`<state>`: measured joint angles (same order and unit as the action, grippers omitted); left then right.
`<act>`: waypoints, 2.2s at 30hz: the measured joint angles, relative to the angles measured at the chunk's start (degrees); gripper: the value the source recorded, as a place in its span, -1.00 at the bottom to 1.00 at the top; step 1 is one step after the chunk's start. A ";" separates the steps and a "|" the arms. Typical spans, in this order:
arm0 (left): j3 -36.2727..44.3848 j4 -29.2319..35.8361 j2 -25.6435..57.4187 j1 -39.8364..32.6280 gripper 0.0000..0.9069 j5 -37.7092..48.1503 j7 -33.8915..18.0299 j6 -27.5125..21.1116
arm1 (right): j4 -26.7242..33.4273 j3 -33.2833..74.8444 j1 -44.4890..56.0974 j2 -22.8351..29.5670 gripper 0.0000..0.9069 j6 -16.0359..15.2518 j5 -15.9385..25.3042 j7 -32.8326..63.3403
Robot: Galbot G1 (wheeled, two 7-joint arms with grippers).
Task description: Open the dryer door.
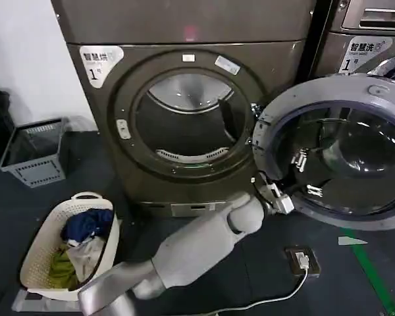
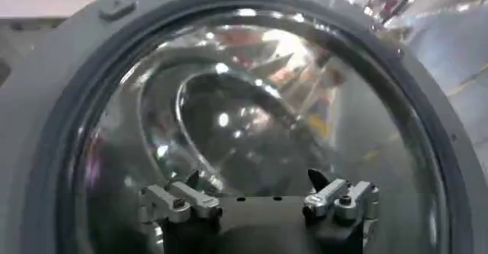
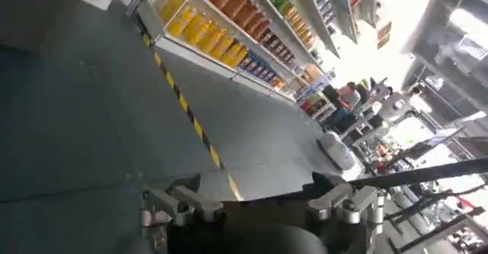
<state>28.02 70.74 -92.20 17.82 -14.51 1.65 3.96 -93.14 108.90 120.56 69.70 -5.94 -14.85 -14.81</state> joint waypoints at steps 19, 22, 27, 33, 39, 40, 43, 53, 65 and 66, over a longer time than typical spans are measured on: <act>-1.34 -0.77 0.01 -0.07 1.00 -1.42 -1.94 -5.38 | -0.58 -0.23 0.05 0.19 1.00 -0.23 -0.10 -0.52; -1.34 -0.59 0.02 -0.17 1.00 -1.01 -1.74 -5.31 | -0.59 -0.27 0.04 0.15 1.00 -0.25 -0.13 -0.59; -1.33 0.17 0.02 -0.24 1.00 -0.27 -1.64 -5.27 | -0.58 -0.27 0.04 -0.03 1.00 -0.32 -0.21 -0.75; -0.65 2.03 0.02 -0.11 1.00 1.08 -1.08 -5.26 | -0.53 -0.27 0.00 -0.39 1.00 -0.56 -0.35 -1.01; 0.32 4.57 0.01 0.35 1.00 2.09 -0.46 -5.43 | -0.77 -0.26 -0.25 -0.67 1.00 -0.84 -0.40 -1.04; 0.39 4.92 0.01 0.32 1.00 2.20 -0.44 -5.51 | -0.85 -0.27 -0.29 -0.67 1.00 -0.90 -0.40 -1.06; 0.77 6.00 0.01 0.63 1.00 2.64 -0.33 -5.77 | -1.01 -0.36 -0.38 -0.68 1.00 -1.02 -0.40 -1.12; 3.07 12.27 0.01 2.19 1.00 6.83 0.54 -7.67 | -1.41 -0.94 -0.84 -0.92 1.00 -1.35 -0.46 -1.19; 4.00 28.57 12.74 4.69 1.00 12.36 0.77 -11.08 | -2.56 -1.25 -1.37 -0.56 1.00 -1.76 -0.44 -0.93; 3.84 30.08 14.35 5.20 1.00 12.51 0.91 -11.05 | -2.61 -1.25 -1.47 -0.56 1.00 -1.76 -0.44 -0.92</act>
<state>31.86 100.83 -77.85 23.02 -1.99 2.56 -7.09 -95.75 107.65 119.08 69.14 -7.70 -15.30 -15.73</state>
